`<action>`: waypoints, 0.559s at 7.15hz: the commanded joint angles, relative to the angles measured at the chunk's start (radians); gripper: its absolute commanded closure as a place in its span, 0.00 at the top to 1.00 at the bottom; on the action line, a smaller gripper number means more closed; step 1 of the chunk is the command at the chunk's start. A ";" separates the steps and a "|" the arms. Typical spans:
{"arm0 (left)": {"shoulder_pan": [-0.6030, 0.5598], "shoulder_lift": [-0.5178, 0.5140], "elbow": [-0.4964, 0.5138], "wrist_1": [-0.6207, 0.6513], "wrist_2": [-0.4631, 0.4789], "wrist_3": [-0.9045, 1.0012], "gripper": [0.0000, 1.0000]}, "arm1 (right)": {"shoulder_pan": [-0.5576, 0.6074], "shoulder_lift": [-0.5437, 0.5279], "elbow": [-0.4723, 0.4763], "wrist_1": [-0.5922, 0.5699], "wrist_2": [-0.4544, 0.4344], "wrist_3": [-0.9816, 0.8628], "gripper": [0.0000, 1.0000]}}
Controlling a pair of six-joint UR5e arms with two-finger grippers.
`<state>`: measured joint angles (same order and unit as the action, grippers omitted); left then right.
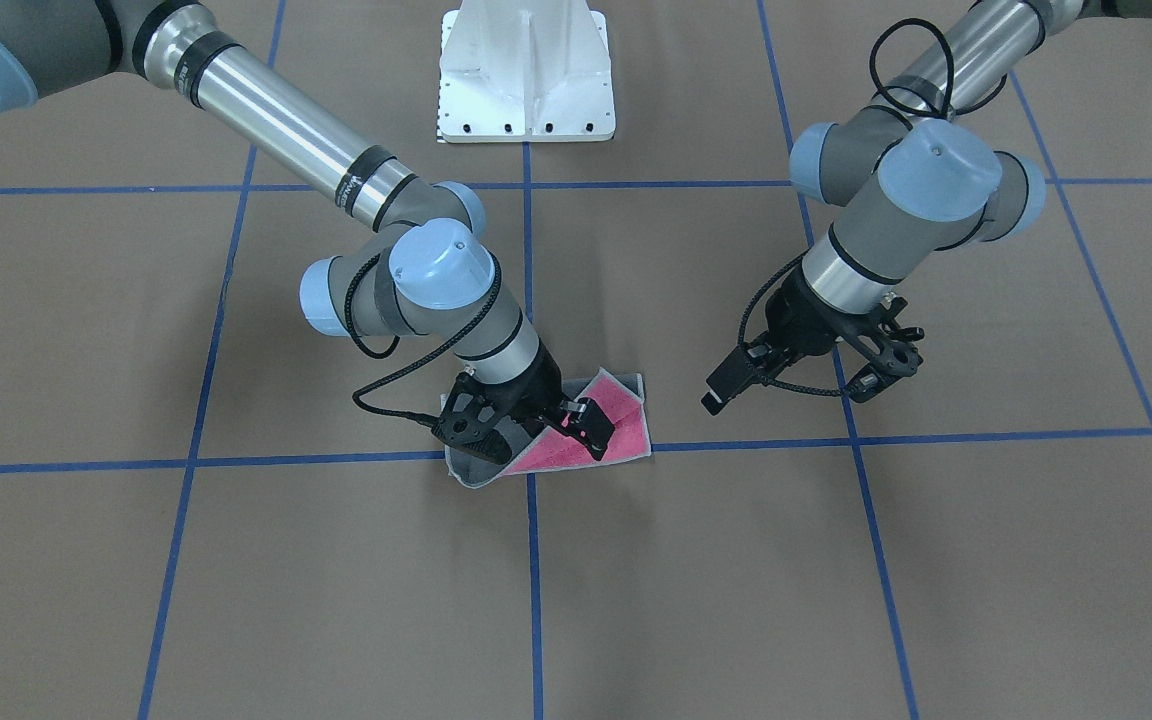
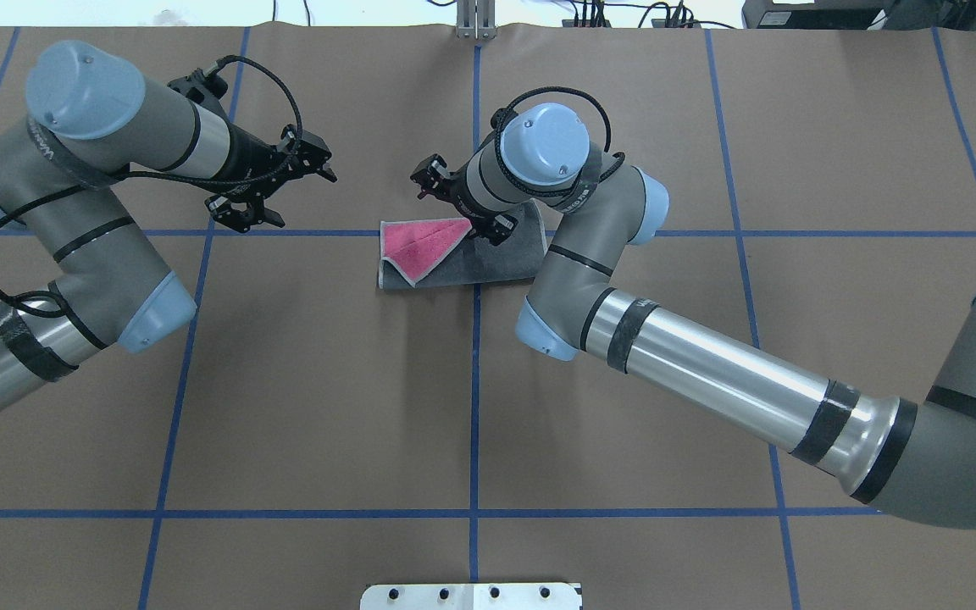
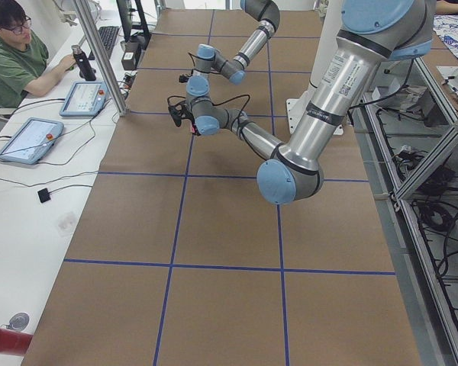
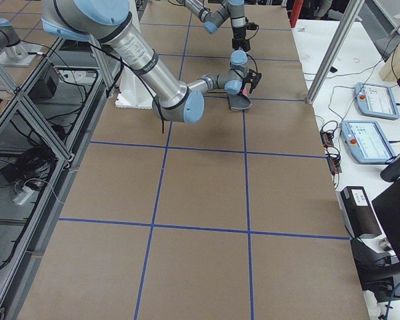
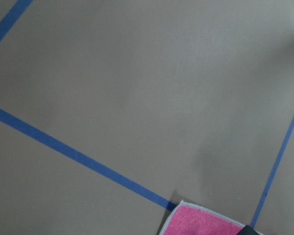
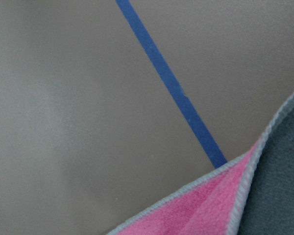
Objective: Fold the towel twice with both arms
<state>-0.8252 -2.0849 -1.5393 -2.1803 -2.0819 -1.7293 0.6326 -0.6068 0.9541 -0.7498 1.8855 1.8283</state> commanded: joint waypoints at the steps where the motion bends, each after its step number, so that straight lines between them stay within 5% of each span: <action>1: 0.004 0.000 -0.005 -0.002 0.003 -0.003 1.00 | 0.036 0.005 0.002 0.001 0.007 -0.001 0.99; 4: 0.085 -0.024 -0.005 -0.024 0.041 -0.060 1.00 | 0.081 -0.014 0.002 0.000 0.055 -0.041 0.99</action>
<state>-0.7794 -2.0976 -1.5458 -2.1885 -2.0665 -1.7499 0.6999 -0.6122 0.9556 -0.7500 1.9306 1.8035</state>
